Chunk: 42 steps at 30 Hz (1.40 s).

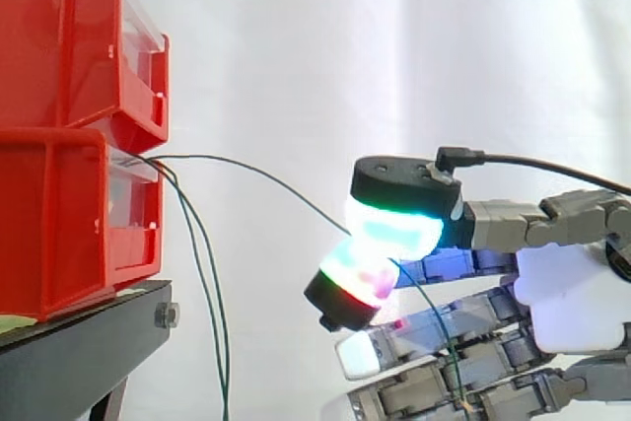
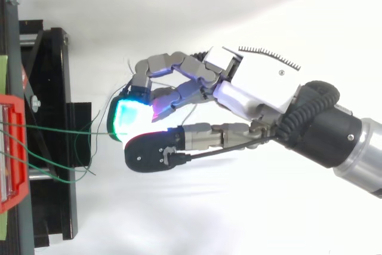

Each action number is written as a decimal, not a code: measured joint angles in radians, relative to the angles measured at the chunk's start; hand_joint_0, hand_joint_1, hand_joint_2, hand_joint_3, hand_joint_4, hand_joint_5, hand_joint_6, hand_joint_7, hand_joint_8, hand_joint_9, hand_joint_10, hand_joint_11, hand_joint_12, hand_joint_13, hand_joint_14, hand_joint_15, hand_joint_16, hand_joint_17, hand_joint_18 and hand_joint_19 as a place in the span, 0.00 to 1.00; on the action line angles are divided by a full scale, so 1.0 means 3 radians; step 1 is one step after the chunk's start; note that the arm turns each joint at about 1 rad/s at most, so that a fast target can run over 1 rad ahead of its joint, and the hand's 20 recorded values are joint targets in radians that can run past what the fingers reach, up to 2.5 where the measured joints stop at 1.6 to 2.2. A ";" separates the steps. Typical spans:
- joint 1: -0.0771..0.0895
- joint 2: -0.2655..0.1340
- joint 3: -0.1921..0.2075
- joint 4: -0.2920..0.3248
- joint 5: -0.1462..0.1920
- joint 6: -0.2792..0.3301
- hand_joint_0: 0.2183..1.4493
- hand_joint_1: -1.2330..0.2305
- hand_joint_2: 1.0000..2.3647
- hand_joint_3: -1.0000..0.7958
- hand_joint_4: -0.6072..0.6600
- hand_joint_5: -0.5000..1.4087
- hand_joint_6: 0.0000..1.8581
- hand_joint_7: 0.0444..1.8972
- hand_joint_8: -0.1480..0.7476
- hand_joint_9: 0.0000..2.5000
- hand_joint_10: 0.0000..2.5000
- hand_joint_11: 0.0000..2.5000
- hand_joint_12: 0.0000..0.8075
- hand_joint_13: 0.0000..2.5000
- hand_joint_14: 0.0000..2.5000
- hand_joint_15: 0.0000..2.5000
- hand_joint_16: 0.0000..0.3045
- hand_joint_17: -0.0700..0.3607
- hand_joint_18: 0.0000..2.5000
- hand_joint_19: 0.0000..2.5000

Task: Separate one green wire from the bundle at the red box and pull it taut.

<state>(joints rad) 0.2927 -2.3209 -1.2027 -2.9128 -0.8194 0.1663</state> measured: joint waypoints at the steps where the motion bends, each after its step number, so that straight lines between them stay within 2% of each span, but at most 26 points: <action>1: 0.0006 0.0000 -0.0030 0.0096 -0.0002 -0.0003 0.33 0.27 0.00 0.48 0.45 0.20 0.46 0.73 0.48 0.38 0.01 0.18 0.50 0.24 0.00 0.08 0.19 0.46 0.25 0.07; 6: 0.0024 0.0000 -0.0111 0.0321 -0.0003 -0.0033 0.33 0.27 0.00 0.49 0.44 0.20 0.46 0.74 0.48 0.39 0.01 0.18 0.50 0.24 0.00 0.07 0.19 0.46 0.25 0.07; 9: 0.0029 0.0000 -0.0123 0.0360 0.0000 -0.0050 0.33 0.26 0.00 0.49 0.44 0.20 0.46 0.74 0.48 0.39 0.01 0.18 0.50 0.24 0.00 0.07 0.19 0.46 0.25 0.07; 42: 0.0031 -0.0001 -0.0128 0.0367 -0.0008 -0.0058 0.33 0.26 0.00 0.49 0.45 0.20 0.46 0.74 0.48 0.39 0.00 0.18 0.50 0.24 0.00 0.07 0.19 0.46 0.25 0.07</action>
<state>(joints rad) 0.3020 -2.3211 -1.2410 -2.8026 -0.8216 0.1488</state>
